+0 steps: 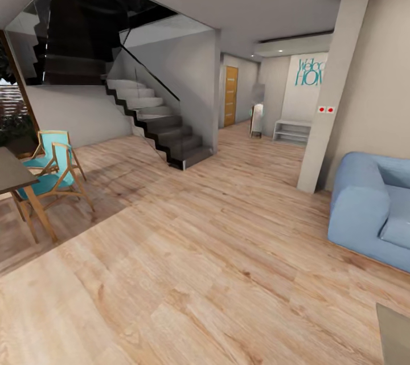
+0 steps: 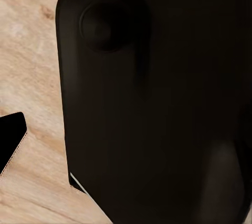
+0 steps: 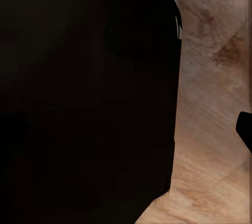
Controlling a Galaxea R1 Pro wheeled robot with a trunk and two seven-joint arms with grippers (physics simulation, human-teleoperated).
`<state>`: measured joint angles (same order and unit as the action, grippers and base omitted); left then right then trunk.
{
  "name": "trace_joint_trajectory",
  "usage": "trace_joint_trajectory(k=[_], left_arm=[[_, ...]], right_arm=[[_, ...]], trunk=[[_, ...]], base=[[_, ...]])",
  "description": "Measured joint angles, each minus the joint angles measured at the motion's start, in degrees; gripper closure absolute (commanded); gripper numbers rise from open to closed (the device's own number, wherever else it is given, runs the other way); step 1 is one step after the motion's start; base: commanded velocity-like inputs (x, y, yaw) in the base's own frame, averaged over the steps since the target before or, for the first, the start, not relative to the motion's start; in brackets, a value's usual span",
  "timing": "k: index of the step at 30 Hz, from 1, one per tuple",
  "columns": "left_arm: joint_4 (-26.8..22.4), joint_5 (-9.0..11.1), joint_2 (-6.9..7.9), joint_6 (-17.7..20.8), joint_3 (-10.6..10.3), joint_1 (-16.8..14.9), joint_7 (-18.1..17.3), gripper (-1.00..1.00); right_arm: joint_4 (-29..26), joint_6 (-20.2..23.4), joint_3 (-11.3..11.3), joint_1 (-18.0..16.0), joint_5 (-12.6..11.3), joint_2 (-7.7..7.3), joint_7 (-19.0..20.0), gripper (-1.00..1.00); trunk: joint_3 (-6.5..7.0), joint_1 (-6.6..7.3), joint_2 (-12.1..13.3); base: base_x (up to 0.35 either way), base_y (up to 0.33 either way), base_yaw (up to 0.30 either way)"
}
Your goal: Turn on the radio receiver that's on the table in the living room.
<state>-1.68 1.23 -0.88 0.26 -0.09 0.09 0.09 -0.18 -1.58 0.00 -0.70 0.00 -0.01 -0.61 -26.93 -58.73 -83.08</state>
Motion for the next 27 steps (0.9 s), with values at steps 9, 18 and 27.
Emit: trace_joint_trajectory(k=[9,18,27], left_arm=[[0.0,0.0,0.0,0.0,0.0,0.0,0.0,-1.0],[-0.1,0.0,0.0,0.0,0.0,0.0,0.0,-1.0],[-0.1,0.0,-0.08,0.0,0.1,0.0,0.0,-1.0]], right_arm=[[0.0,0.0,-0.1,0.0,0.0,-0.08,0.0,-1.0],[0.0,0.0,0.0,0.0,0.0,-0.08,0.0,-1.0],[0.0,0.0,0.2,0.0,0.2,-0.08,0.0,-1.0]], trunk=[[0.0,0.0,0.0],[0.0,0.0,0.0],[0.0,0.0,0.0]], base=[[0.324,0.0,0.0],[0.324,0.0,0.0],[0.324,0.0,0.0]])
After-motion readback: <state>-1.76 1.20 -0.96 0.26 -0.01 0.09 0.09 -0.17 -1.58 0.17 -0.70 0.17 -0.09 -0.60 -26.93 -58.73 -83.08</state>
